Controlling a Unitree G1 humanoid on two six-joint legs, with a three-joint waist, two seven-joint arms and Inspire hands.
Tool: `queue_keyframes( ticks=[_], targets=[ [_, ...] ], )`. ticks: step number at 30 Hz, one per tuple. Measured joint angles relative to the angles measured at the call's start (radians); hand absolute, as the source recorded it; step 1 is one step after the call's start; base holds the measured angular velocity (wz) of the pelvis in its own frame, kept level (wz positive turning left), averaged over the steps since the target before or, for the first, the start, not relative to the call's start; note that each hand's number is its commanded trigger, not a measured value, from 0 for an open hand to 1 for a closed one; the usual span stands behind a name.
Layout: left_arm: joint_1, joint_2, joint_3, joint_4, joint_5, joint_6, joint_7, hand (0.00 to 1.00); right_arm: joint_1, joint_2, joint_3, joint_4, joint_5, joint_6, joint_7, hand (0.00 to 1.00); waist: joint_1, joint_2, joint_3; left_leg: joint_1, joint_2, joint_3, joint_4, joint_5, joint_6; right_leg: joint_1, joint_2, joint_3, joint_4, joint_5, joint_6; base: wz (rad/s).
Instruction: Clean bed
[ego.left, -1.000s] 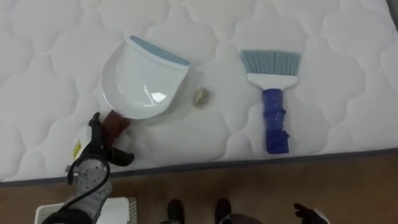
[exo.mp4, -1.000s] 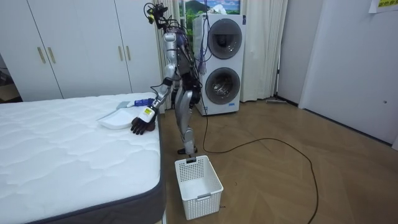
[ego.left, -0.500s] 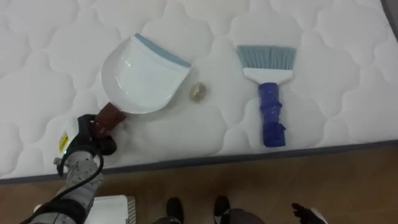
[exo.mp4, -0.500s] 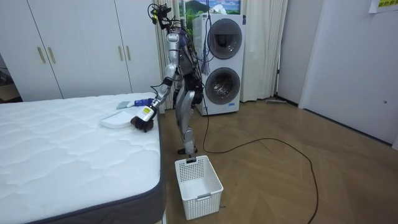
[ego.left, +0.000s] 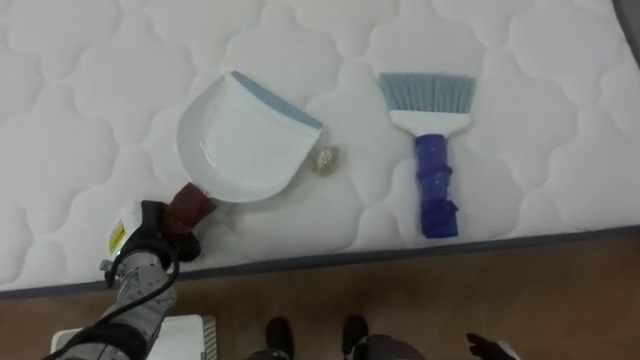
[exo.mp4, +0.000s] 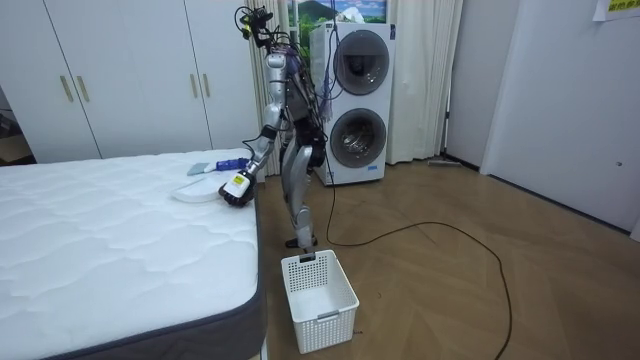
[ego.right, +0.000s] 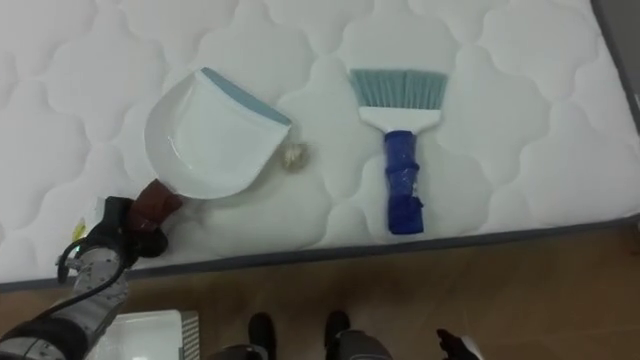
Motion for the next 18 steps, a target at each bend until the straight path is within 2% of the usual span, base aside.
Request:
queue_keyframes(
  ticks=[6,12,15,18],
  targets=[
    [-0.011,0.003,0.004,0.019,0.025,0.019,0.0,1.0,0.0,-0.001,-0.001,0.006,0.001,0.02,0.012,0.0,0.0,-0.002,-0.0001,0.003,0.003,0.003,-0.002,-0.001,0.002,0.002,0.001,0.001,-0.003,0.0,0.0,-0.01],
    [-0.011,0.007,0.004,0.019,0.044,0.019,0.008,1.0,0.001,-0.001,-0.001,0.007,0.001,0.034,0.019,0.0,0.005,-0.001,-0.001,0.001,0.01,0.017,-0.005,-0.002,0.002,0.002,0.006,0.002,-0.012,0.002,-0.002,0.0],
    [-0.011,0.015,0.004,0.019,0.047,0.018,0.008,1.0,0.0,-0.001,-0.001,0.002,0.001,0.033,0.015,0.0,0.01,0.0,-0.0016,0.0,0.012,0.017,-0.005,-0.002,0.001,0.002,0.009,0.002,-0.013,0.003,-0.004,0.0],
    [-0.011,0.037,0.004,0.028,0.047,0.018,0.012,1.0,-0.001,-0.001,-0.004,0.001,-0.007,0.024,0.011,0.0,0.012,0.001,-0.0026,0.001,0.017,0.017,-0.001,-0.004,-0.002,0.002,0.013,0.003,-0.013,0.005,-0.008,0.0]
  ],
)
